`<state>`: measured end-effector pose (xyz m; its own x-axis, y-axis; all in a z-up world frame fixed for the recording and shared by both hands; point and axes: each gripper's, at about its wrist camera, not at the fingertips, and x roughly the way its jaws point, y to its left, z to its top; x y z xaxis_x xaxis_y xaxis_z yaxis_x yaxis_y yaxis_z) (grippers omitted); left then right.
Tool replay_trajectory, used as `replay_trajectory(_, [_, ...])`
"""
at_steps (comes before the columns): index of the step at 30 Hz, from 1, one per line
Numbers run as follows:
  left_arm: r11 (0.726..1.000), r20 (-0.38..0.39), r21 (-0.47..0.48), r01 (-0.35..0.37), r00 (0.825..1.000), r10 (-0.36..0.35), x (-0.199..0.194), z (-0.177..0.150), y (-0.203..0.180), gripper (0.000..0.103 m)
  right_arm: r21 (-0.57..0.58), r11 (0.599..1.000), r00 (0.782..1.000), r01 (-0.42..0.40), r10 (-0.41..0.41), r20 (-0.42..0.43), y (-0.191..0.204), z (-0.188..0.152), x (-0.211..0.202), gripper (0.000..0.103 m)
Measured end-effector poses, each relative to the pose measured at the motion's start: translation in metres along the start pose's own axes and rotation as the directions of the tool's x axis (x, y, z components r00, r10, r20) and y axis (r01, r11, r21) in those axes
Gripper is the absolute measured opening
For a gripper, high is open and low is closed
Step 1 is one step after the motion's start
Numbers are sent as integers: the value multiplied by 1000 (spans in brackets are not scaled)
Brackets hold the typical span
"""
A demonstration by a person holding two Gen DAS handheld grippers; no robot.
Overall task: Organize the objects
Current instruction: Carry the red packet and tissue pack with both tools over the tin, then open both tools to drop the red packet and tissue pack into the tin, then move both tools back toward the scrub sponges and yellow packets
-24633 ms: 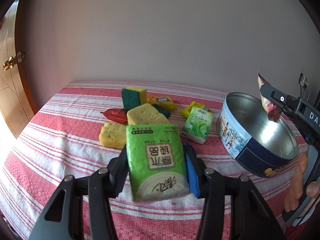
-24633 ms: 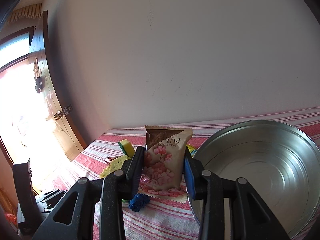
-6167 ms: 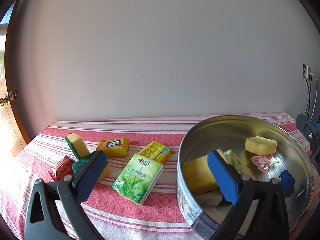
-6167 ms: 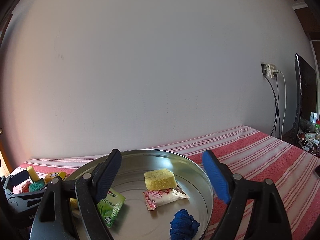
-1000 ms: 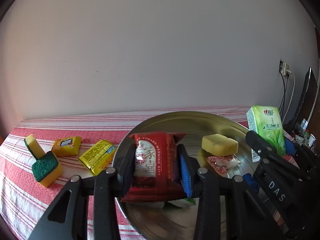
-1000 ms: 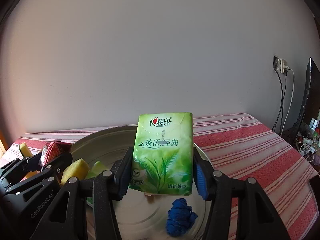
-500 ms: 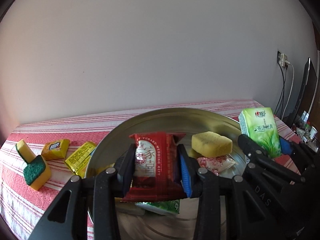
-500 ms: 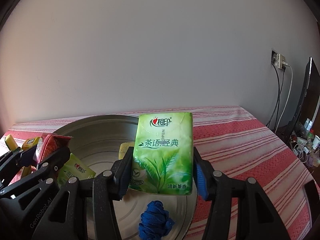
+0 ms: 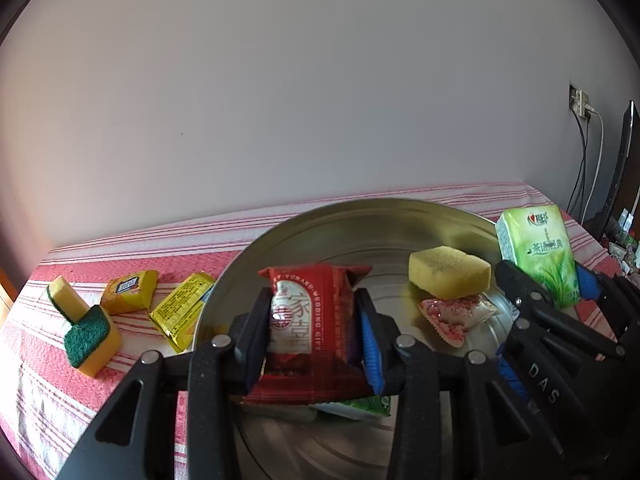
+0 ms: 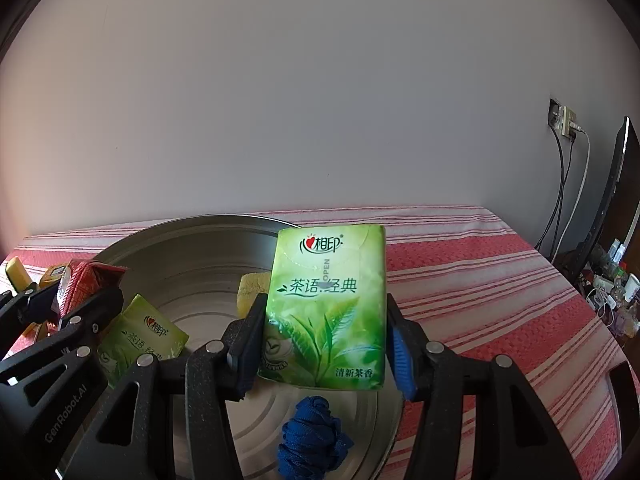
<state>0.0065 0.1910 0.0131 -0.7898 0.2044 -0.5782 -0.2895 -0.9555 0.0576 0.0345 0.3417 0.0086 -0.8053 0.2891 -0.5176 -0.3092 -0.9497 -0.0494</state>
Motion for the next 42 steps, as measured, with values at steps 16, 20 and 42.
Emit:
replay_trajectory(16, [999, 47, -23, -24, 999, 25, -4, -1, 11, 80, -10, 1000, 999, -16, 16, 36, -2, -3, -2, 74])
replay_trajectory(20, [996, 81, -90, 7, 997, 1, -12, -1, 24, 97, 20, 1000, 998, -22, 21, 55, -9, -1, -6, 78])
replay_trajectory(42, [986, 132, -130, -109, 983, 126, -20, -17, 50, 99, 120, 992, 982, -46, 23, 187, -10, -8, -27, 81])
